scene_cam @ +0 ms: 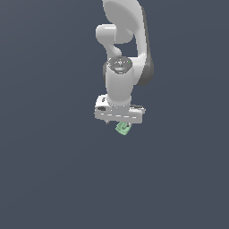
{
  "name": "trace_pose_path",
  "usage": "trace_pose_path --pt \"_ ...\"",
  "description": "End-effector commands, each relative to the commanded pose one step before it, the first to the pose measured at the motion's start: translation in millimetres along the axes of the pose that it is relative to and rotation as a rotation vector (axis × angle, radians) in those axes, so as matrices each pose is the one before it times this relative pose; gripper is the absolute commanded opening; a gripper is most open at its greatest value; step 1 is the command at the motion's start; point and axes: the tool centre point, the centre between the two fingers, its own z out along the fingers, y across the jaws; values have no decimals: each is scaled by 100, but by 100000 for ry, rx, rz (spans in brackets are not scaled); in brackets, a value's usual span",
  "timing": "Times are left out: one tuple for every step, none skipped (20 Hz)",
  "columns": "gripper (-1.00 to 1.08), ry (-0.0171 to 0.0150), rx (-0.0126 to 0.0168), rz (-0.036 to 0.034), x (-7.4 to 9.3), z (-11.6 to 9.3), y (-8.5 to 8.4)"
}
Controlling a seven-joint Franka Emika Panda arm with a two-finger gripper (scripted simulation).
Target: Pick up the object and move it to a goal position.
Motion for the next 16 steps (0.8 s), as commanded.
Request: trace_pose_path --pt "100 -347 -9 5254 -643 813 -383" --pt "100 -143 -17 2357 -295 354 -143" --pt "100 -142 -25 2377 -303 354 -132" --pt "100 -139 -33 2380 -309 352 -120" --pt "100 -136 -41 2382 -314 349 -109" --pt "100 -133 -49 2385 -318 347 -96" --pt "100 -129 -57 2387 -322 344 -84" --pt "100 -125 -65 2389 -326 341 -72" --pt "100 -119 -72 2368 -325 335 -58" --pt "100 -109 -75 2256 -312 317 -45" --pt "100 -99 -77 2137 -297 297 -31" --pt "100 -90 -77 2016 -282 278 -20" --pt "100 -81 -77 1895 -265 259 -10" --pt "100 -72 -76 1775 -248 241 -2" --pt "100 -64 -74 1653 -232 223 5" --pt "100 -57 -71 1531 -215 205 9"
